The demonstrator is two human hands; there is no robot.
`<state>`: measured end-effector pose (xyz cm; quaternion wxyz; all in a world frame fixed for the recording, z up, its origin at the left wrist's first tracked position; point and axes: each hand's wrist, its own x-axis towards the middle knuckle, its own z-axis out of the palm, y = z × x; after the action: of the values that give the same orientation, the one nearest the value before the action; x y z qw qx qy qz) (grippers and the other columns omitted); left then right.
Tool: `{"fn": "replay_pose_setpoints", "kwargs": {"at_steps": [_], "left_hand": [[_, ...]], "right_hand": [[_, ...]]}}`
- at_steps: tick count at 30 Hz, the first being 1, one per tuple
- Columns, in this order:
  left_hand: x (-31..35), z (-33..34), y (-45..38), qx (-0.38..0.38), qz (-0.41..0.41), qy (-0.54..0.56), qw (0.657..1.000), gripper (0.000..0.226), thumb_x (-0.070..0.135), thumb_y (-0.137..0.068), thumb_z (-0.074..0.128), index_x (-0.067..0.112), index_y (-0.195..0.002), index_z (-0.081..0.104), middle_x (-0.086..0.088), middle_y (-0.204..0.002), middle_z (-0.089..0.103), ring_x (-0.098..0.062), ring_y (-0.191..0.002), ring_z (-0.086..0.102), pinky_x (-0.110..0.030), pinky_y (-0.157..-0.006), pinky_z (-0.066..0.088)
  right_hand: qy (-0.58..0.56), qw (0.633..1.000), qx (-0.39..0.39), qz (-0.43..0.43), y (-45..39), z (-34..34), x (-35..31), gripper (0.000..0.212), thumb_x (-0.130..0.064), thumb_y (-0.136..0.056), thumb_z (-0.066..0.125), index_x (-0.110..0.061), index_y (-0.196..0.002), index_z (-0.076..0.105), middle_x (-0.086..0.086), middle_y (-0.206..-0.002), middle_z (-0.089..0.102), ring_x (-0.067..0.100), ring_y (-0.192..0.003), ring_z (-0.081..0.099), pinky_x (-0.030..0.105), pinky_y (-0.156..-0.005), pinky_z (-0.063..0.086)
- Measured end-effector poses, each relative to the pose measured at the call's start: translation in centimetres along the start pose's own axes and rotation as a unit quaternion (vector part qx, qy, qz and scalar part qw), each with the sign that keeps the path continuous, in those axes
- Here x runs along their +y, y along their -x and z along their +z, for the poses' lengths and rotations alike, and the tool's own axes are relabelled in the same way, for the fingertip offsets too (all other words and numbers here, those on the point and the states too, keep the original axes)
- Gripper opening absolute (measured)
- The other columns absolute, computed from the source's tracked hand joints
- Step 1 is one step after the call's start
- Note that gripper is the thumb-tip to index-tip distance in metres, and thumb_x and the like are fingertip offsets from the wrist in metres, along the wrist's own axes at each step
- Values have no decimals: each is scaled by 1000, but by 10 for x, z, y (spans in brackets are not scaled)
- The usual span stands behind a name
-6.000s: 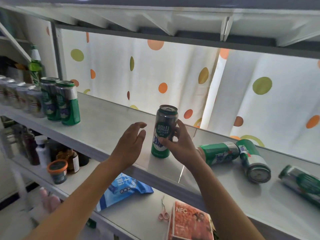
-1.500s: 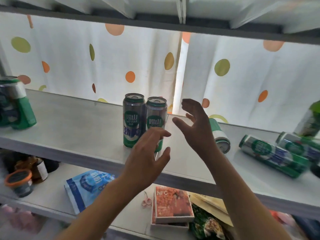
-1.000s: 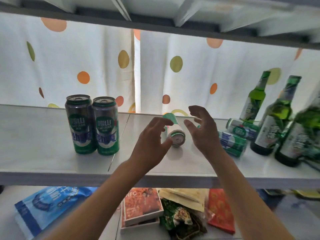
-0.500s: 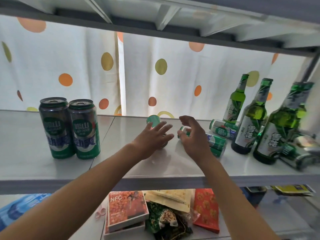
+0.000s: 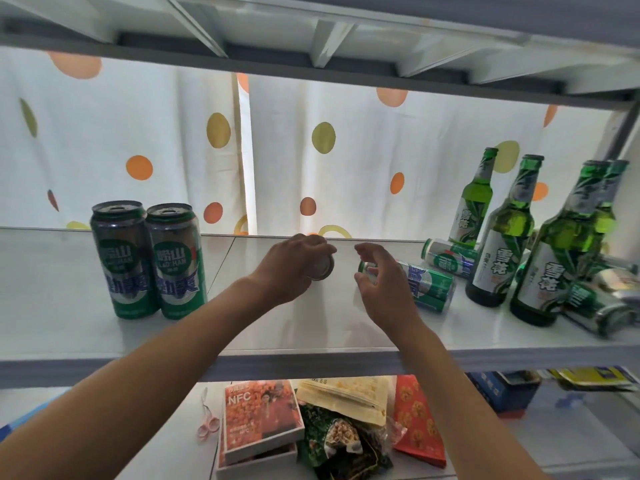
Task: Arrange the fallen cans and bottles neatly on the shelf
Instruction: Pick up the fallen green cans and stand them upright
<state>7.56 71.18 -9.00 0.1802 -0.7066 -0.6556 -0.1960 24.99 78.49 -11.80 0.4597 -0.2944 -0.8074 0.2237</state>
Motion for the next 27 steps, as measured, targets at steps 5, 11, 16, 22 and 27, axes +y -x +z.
{"fn": "replay_pose_setpoints", "kwargs": {"at_steps": [5, 11, 16, 22, 27], "left_hand": [[11, -41, 5, 55, -85, 122, 987, 66, 24, -62, 83, 30, -123, 59, 8, -115, 67, -20, -102, 62, -36, -85, 52], [9, -94, 6, 104, -139, 286, 942, 66, 44, -44, 87, 36, -104, 61, 15, -94, 71, -7, -89, 68, -38, -79, 58], [7, -139, 6, 120, -164, 374, 905, 65, 34, -55, 91, 25, -109, 57, 9, -87, 74, -3, -78, 70, -21, -68, 56], [6, -167, 4, 174, -200, 345, 900, 57, 44, -58, 87, 23, -104, 60, 17, -91, 66, -1, -80, 66, -16, -58, 47], [-1, -170, 11, 185, -220, 309, 907, 59, 57, -52, 86, 26, -98, 63, 16, -92, 67, -6, -81, 68, -28, -68, 56]], "right_hand": [[-17, 1000, -3, 5, -1, 1, -10, 46, 7, -85, 58, -17, -124, 57, -7, -118, 61, 13, -111, 57, 31, -99, 46], [-75, 997, -7, 17, 3, -7, -33, 58, 11, -80, 57, -22, -128, 56, -9, -120, 59, 7, -113, 56, 23, -97, 46], [-174, 983, -50, 27, 8, -14, -54, 66, 6, -79, 61, -36, -129, 52, -15, -126, 59, 2, -114, 56, 19, -92, 47], [-233, 966, -112, 4, 9, -8, -75, 66, -33, -75, 74, -38, -135, 47, -25, -127, 56, -7, -116, 56, 9, -84, 49], [-248, 959, -134, -10, 9, 5, -93, 74, -41, -71, 79, -36, -137, 45, -28, -125, 56, -10, -114, 55, 8, -84, 48]]}}
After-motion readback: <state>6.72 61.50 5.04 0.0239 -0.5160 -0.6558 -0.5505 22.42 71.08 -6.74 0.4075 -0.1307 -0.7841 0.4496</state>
